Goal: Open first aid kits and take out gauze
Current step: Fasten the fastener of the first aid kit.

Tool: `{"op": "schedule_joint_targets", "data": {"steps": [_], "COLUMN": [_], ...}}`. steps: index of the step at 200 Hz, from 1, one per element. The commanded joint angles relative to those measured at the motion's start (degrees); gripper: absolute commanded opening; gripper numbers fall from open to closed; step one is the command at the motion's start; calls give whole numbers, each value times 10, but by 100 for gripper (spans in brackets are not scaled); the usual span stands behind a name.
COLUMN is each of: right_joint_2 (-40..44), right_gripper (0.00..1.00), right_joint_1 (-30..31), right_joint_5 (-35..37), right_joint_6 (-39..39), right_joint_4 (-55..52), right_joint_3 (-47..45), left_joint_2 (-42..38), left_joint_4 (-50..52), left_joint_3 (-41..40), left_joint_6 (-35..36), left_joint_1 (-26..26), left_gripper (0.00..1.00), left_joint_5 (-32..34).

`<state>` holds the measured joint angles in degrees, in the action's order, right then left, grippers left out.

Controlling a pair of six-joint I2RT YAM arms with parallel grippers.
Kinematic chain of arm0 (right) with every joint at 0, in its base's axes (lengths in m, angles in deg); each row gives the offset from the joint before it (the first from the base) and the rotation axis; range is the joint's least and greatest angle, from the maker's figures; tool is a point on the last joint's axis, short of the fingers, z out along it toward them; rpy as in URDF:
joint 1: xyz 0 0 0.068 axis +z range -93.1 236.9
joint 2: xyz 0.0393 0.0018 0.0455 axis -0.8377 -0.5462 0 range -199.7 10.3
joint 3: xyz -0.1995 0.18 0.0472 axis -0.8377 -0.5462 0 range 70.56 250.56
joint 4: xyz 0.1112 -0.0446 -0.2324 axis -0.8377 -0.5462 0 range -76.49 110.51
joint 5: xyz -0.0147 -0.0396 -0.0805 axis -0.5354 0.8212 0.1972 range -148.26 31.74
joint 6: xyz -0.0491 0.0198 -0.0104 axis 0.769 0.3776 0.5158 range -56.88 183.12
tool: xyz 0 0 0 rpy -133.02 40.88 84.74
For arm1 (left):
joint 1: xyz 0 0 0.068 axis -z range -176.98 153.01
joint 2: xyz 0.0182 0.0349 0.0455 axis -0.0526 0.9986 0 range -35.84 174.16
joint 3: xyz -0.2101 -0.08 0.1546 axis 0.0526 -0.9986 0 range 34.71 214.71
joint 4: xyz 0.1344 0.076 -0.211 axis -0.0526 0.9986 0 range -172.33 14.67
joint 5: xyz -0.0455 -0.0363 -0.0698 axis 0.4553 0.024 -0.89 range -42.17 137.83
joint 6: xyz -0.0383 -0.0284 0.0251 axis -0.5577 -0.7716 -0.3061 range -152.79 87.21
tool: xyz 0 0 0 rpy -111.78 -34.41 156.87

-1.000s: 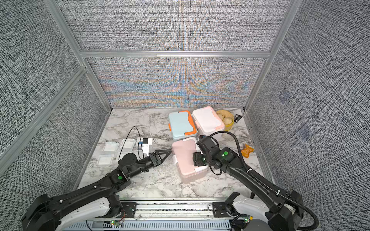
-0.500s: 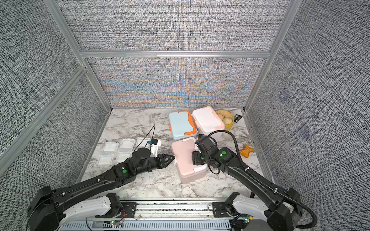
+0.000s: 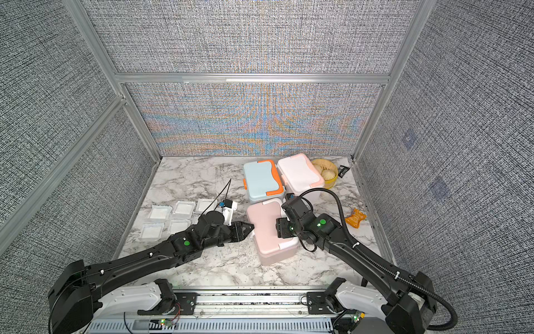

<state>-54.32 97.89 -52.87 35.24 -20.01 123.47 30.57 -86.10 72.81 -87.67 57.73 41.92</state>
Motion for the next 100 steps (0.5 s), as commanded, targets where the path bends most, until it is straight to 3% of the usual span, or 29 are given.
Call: {"op": "schedule_joint_targets", "data": {"steps": [1, 100], "right_joint_2": [-8, -13], "right_gripper": [69, 68], "right_joint_1": [3, 3], "right_joint_5": [-52, -56], "right_joint_6": [13, 13], "right_joint_4": [-111, -104], "right_joint_3": [-12, -17], "left_joint_2": [6, -6], "left_joint_4": [11, 24], "left_joint_3": [-3, -26], "left_joint_6": [7, 4], "left_joint_1": [0, 0], "left_gripper": [26, 24], "left_joint_5": [-1, 5]}}
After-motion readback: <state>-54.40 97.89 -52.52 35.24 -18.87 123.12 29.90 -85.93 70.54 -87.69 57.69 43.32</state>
